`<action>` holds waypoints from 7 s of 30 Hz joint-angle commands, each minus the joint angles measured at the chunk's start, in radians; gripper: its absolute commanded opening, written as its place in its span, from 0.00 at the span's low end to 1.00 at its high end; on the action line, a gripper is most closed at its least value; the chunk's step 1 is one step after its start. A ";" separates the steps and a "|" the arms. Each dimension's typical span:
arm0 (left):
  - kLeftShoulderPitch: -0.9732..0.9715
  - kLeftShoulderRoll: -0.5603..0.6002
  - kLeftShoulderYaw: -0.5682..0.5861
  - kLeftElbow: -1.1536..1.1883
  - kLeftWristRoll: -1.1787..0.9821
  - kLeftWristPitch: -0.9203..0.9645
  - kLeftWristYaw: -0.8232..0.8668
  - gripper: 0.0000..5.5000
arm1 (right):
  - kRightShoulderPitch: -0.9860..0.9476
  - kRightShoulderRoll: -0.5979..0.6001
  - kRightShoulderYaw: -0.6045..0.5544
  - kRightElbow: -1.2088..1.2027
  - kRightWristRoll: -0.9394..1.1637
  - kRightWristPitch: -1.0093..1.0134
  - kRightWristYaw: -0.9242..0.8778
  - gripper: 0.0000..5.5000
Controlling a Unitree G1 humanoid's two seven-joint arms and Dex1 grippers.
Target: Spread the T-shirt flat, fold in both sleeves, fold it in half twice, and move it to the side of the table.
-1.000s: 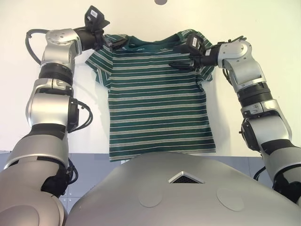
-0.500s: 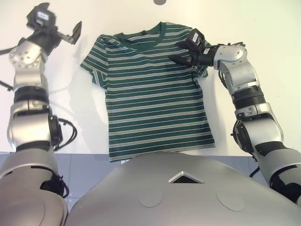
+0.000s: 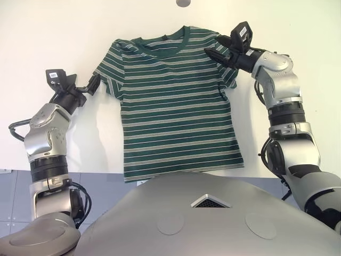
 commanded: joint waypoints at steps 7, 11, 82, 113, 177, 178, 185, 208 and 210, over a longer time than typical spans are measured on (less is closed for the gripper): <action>-0.001 0.000 -0.112 0.030 0.191 -0.091 -0.016 0.51 | 0.018 0.006 0.032 -0.016 -0.019 0.003 -0.022 0.48; -0.017 -0.008 -0.125 0.041 0.194 -0.095 -0.032 0.41 | 0.013 0.009 0.042 -0.008 -0.022 -0.005 -0.028 0.48; 0.205 0.059 -0.403 -0.601 0.513 0.047 -0.044 0.38 | 0.189 0.124 0.166 -0.518 0.033 0.273 -0.298 0.00; 0.874 0.438 0.152 -0.437 0.665 -1.420 -0.553 0.52 | 0.685 -0.740 0.115 -0.468 -0.032 -1.127 0.632 0.59; -0.591 0.216 -0.294 0.540 0.248 -0.425 -0.579 0.00 | -0.584 -0.109 0.168 0.773 0.081 -0.298 0.276 0.01; -0.623 0.204 -0.297 0.591 0.266 -0.446 -0.570 0.00 | -0.596 -0.091 0.153 0.798 0.065 -0.304 0.260 0.01; -0.779 0.126 -0.305 0.881 0.374 -0.519 -0.485 0.00 | -0.609 0.007 0.110 0.865 -0.064 -0.318 0.085 0.09; -0.133 -0.061 -0.071 -0.330 0.188 -0.061 -0.030 0.33 | 0.041 0.124 0.637 -0.276 -0.489 0.104 -0.125 0.27; -0.111 -0.060 -0.071 -0.378 0.196 -0.033 -0.010 0.33 | 0.037 0.092 0.662 -0.342 -0.497 0.132 -0.045 0.27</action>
